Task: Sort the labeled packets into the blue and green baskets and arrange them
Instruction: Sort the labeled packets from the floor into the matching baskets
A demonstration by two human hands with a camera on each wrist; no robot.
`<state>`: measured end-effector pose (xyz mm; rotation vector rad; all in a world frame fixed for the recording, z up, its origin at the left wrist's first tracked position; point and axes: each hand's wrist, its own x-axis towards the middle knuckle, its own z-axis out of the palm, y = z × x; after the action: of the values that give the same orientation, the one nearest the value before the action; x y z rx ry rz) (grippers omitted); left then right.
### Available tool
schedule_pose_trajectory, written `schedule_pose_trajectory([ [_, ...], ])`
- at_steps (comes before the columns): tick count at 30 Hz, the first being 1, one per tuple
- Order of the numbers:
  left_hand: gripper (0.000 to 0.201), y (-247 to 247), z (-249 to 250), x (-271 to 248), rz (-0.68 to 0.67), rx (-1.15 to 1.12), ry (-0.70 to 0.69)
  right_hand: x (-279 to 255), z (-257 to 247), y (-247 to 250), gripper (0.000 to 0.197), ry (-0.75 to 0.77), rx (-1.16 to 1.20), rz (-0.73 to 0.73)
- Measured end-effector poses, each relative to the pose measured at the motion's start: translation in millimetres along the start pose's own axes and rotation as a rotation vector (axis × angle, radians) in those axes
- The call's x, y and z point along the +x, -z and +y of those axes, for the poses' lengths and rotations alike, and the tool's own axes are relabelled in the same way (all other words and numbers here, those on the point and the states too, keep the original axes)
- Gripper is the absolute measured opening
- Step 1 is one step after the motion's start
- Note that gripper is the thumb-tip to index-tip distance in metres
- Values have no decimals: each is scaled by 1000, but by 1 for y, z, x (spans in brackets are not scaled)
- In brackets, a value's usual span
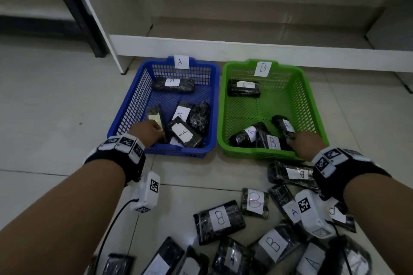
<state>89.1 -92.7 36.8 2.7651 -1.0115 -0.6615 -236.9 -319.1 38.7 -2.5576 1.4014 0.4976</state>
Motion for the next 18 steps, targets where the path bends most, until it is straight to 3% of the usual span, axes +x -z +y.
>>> schedule_pose_trajectory([
  [3, 43, 6, -2, 0, -94, 119, -31, -2, -5, 8, 31, -36, 224, 133],
  [7, 40, 16, -13, -5, -71, 141, -137, -7, -23, 22, 37, 11, 410, 385],
  [11, 42, 29, -33, -23, -28, 231, -229, -23, -73, 26, 37, 260, 167, 696],
  [16, 41, 52, -79, -58, 226, 344, -353, -63, -165, 13, 36, 700, 21, 774],
  [18, 35, 55, -102, -80, 284, 394, -415, -81, -201, -1, 34, 831, 21, 727],
])
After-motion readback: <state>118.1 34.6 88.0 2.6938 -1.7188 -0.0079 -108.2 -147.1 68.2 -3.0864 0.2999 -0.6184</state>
